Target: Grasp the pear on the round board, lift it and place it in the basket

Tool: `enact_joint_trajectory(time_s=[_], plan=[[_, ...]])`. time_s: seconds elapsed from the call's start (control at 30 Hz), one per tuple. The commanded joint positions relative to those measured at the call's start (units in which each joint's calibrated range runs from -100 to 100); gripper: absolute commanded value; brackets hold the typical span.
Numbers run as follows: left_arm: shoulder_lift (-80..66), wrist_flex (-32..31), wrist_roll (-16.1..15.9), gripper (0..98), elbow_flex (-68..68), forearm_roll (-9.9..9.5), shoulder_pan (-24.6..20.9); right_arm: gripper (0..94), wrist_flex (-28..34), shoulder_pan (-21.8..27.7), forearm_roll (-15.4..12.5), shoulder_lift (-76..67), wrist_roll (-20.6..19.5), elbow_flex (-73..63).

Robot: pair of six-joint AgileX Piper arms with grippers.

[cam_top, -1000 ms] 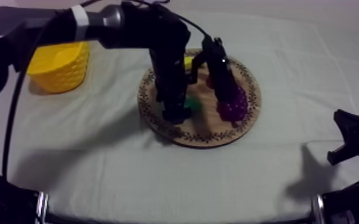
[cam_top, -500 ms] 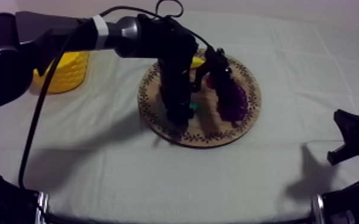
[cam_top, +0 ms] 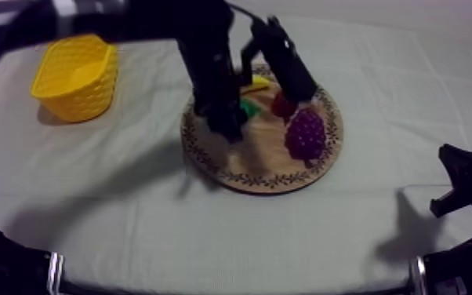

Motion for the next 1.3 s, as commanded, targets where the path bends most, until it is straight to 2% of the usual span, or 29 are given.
enact_joint_trajectory(time_s=[0.0, 0.23, 0.43, 0.63, 0.93, 1.27], plan=[[-8.6, 1.3, 0.3, 48.5, -0.2, -0.1, -1.0, 0.3, 0.0, 0.0, 0.0, 0.0, 0.0, 0.0], [-21.6, 6.3, 0.9, 49.0, -2.5, -1.74, -7.5, 0.3, 0.0, 0.0, 0.0, 0.0, 0.0, 0.0], [-25.0, 6.8, -0.4, 50.4, -3.5, -2.38, -15.5, 0.3, 0.0, 0.0, 0.0, 0.0, 0.0, 0.0], [-21.0, 5.4, -1.9, 51.7, -4.8, -2.19, -22.4, 0.3, 0.0, 0.0, 0.0, 0.0, 0.0, 0.0], [-11.6, 2.3, -2.6, 52.1, -6.1, -2.23, -29.3, 0.3, 0.0, 0.0, 0.0, 0.0, 0.0, 0.0], [-1.7, -0.5, -3.8, 52.6, -7.2, -2.16, -33.4, 0.3, 0.0, 0.0, 0.0, 0.0, 0.0, 0.0]])
